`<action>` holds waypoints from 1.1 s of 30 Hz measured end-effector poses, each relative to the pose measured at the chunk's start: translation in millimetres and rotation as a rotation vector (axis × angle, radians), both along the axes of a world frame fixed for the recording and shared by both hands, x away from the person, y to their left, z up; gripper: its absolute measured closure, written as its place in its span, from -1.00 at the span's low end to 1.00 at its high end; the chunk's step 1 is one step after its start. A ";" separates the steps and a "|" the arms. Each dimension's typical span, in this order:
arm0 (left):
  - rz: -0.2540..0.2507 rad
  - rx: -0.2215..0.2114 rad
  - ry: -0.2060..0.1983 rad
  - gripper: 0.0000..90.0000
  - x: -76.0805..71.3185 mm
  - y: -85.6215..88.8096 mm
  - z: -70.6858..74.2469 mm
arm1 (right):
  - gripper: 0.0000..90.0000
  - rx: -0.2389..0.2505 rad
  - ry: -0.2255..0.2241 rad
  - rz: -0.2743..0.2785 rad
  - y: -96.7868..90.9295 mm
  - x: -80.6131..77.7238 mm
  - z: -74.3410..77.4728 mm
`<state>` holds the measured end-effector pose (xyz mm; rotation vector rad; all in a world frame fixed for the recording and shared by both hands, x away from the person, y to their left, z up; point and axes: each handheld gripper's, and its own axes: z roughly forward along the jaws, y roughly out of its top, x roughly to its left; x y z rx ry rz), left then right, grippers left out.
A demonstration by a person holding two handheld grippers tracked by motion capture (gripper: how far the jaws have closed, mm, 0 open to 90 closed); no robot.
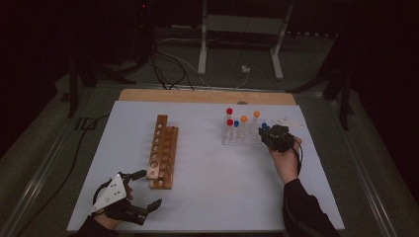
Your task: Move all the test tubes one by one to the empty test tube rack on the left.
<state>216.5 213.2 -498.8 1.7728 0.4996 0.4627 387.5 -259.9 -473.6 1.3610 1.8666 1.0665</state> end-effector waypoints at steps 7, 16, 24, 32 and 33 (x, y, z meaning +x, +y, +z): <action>0.000 0.002 -0.001 -0.99 -0.3 -0.1 0.0 | 0.65 -0.030 0.009 -0.025 4.0 1.7 -3.5; 0.001 0.005 0.002 -0.99 -0.3 -0.3 -0.2 | 0.71 -0.074 -0.015 -0.041 8.0 -0.7 -5.3; 0.007 0.008 0.000 -0.99 -1.0 -0.3 0.3 | 0.71 -0.062 -0.055 -0.030 5.6 -6.4 4.5; 0.010 0.014 0.004 -0.99 -1.5 -0.7 0.8 | 0.71 -0.051 -0.127 -0.022 4.8 -18.9 23.9; 0.011 0.017 0.004 -0.99 -1.7 -0.8 1.0 | 0.71 -0.055 -0.137 -0.019 5.3 -20.5 26.8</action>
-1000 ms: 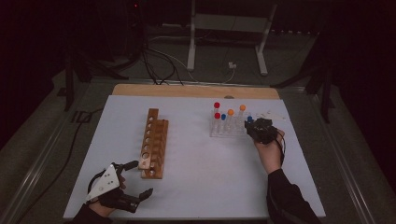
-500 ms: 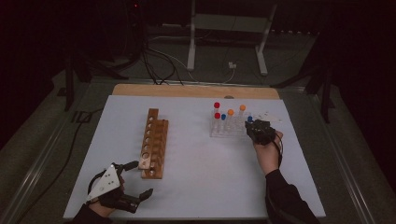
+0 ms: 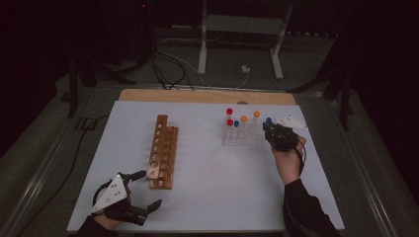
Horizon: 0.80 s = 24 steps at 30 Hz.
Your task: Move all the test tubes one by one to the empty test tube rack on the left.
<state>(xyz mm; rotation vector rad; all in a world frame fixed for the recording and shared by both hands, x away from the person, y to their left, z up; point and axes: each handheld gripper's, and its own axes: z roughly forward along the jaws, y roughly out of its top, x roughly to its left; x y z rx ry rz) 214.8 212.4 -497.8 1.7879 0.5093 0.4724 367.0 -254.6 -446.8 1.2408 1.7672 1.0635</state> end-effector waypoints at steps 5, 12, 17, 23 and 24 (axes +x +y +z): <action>0.009 -0.001 0.006 -0.99 -0.1 0.7 2.0 | 0.71 0.000 -0.045 0.008 -0.2 -8.3 13.4; 0.015 -0.027 0.017 -0.99 0.2 3.0 12.4 | 0.71 0.002 -0.058 0.071 10.8 -25.3 24.4; -0.023 -0.016 0.016 -0.99 -1.0 -9.6 25.1 | 0.71 -0.016 -0.028 0.139 24.9 -38.0 18.5; -0.048 -0.038 0.028 -0.99 1.6 -20.7 39.7 | 0.71 -0.027 0.017 0.217 37.7 -54.6 7.6; -0.040 -0.032 0.027 -0.99 2.1 -23.0 42.5 | 0.71 -0.029 0.022 0.228 39.4 -58.2 6.0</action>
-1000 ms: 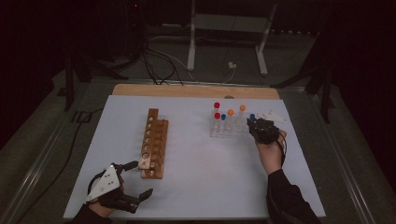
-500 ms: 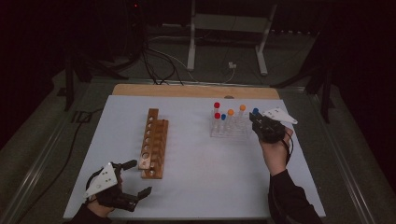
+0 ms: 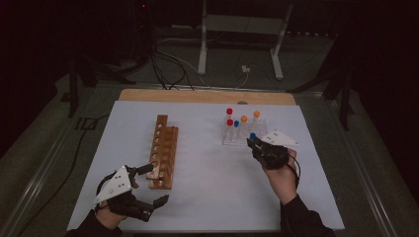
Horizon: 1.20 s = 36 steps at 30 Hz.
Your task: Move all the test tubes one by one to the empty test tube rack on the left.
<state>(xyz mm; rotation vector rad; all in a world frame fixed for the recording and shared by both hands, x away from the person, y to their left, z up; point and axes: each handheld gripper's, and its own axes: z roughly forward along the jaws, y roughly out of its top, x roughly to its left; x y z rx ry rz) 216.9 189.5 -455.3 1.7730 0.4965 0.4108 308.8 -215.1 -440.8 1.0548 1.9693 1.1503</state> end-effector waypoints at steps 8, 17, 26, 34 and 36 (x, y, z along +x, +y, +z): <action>-0.031 0.026 0.019 -0.99 8.3 -24.6 17.2 | 0.71 -0.019 0.030 0.074 10.0 -23.6 -6.3; -0.082 0.055 0.044 -0.99 23.6 -52.9 25.9 | 0.71 -0.034 0.047 0.168 27.7 -38.9 -11.8; -0.107 0.067 0.049 -0.97 34.5 -81.6 31.3 | 0.71 -0.041 0.059 0.251 46.7 -48.8 -13.0; -0.123 0.065 0.059 -0.87 43.1 -99.3 33.8 | 0.71 -0.035 0.063 0.294 54.8 -55.6 -11.4; -0.115 0.066 0.057 -0.84 44.6 -104.5 33.6 | 0.71 -0.040 0.060 0.301 56.6 -57.0 -11.0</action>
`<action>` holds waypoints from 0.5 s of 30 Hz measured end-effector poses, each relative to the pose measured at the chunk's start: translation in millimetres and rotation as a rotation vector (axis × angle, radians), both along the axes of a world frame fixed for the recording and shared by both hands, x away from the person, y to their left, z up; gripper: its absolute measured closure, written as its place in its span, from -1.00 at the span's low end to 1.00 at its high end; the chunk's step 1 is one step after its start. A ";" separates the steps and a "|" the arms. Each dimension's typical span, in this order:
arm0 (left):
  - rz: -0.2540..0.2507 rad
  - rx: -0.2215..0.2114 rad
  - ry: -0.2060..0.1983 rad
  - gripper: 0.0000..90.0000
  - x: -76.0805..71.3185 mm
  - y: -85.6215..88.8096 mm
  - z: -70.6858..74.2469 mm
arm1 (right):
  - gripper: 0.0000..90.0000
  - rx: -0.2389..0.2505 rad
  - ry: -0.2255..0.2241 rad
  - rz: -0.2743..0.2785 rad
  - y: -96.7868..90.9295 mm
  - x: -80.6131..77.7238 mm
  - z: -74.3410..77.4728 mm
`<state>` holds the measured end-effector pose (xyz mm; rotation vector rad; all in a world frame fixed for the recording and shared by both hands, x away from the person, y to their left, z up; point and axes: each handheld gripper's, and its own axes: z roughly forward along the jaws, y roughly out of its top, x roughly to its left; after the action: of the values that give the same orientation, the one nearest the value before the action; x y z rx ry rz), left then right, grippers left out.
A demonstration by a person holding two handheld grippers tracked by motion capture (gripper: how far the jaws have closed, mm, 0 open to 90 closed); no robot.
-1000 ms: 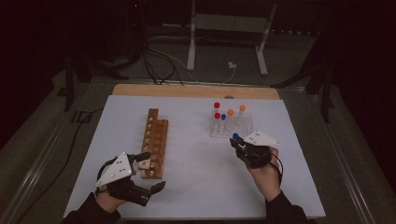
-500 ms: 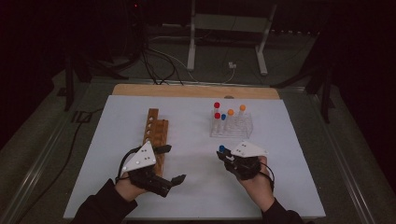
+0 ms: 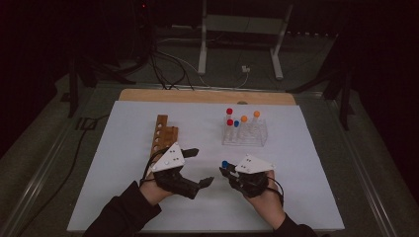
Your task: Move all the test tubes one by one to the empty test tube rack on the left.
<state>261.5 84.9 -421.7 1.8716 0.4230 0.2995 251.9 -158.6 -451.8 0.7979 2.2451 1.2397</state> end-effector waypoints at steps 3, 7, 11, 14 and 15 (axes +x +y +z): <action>0.000 -0.004 0.002 -0.79 2.3 -6.2 -0.7 | 0.71 0.005 -0.001 0.010 1.9 -2.3 0.9; -0.003 -0.022 0.001 -0.64 4.7 -13.3 -1.2 | 0.71 0.005 -0.003 0.017 3.8 -3.9 1.0; -0.006 -0.020 -0.003 -0.46 6.5 -19.4 -1.7 | 0.71 0.007 -0.004 0.024 4.0 -4.3 1.5; -0.007 -0.022 -0.005 -0.29 7.3 -22.4 -2.0 | 0.71 0.007 -0.004 0.025 4.4 -4.8 1.4; -0.006 -0.021 -0.006 -0.23 7.5 -23.3 -2.2 | 0.71 0.007 -0.004 0.025 4.5 -4.9 1.3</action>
<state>269.1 61.6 -424.0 1.8509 0.4146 0.2951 247.0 -154.1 -450.5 0.7715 2.2557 1.2607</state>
